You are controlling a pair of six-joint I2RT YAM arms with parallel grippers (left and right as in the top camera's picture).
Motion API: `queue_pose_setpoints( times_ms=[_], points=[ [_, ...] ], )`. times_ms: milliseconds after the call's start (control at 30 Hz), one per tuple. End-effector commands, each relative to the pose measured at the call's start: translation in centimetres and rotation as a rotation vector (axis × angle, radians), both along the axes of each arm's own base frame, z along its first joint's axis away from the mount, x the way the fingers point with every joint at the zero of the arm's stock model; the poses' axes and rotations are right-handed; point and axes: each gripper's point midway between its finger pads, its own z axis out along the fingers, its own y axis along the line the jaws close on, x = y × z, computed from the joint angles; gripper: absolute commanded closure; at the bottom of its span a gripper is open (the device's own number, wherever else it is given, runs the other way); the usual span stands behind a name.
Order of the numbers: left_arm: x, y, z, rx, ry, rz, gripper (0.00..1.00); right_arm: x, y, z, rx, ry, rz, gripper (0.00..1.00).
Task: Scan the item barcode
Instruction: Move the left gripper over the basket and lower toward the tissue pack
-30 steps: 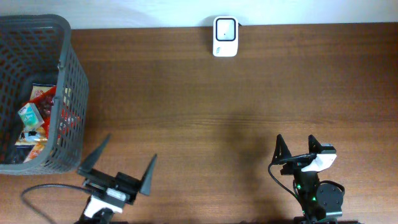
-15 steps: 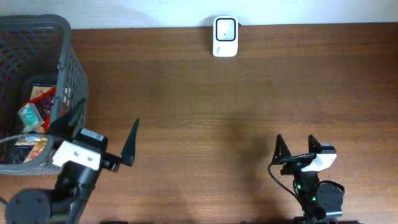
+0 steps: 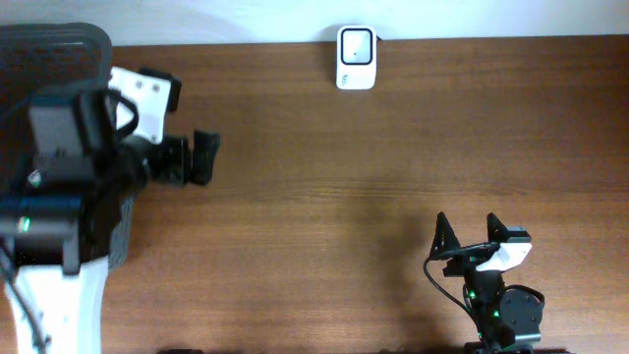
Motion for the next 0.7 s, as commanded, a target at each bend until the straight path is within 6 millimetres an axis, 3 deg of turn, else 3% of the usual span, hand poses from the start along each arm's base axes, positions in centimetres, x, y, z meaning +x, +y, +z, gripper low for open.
queue_pose_setpoints(
  times_ms=[0, 200, 333, 367, 500, 667],
  points=[
    [1.8, 4.6, 1.1, 0.061, -0.009, 0.296, 0.01, 0.0, 0.4, -0.3, 0.009, 0.007, 0.02, 0.01],
    [2.2, 14.3, 2.9, 0.056, -0.031, 0.736, 0.01, 0.0, 0.4, -0.3, 0.009, 0.007, 0.02, 0.01],
    [0.7, 20.7, 3.4, -0.044, -0.036, 0.891, 0.01, 0.0, 0.4, -0.3, 0.009, 0.006, 0.02, 0.02],
    [-0.2, 23.4, 3.2, -0.077, -0.041, 0.963, 0.01, 0.0, 0.4, -0.3, 0.009, 0.007, 0.02, 0.02],
    [-1.3, 27.0, 2.4, -0.131, -0.034, 1.07, 0.01, 0.0, 0.4, -0.3, 0.009, 0.006, 0.02, 0.02],
    [-0.7, 29.2, -0.5, -0.13, 0.047, 1.114, 0.01, 0.0, 0.4, -0.3, 0.009, 0.007, 0.02, 0.01]
  ],
)
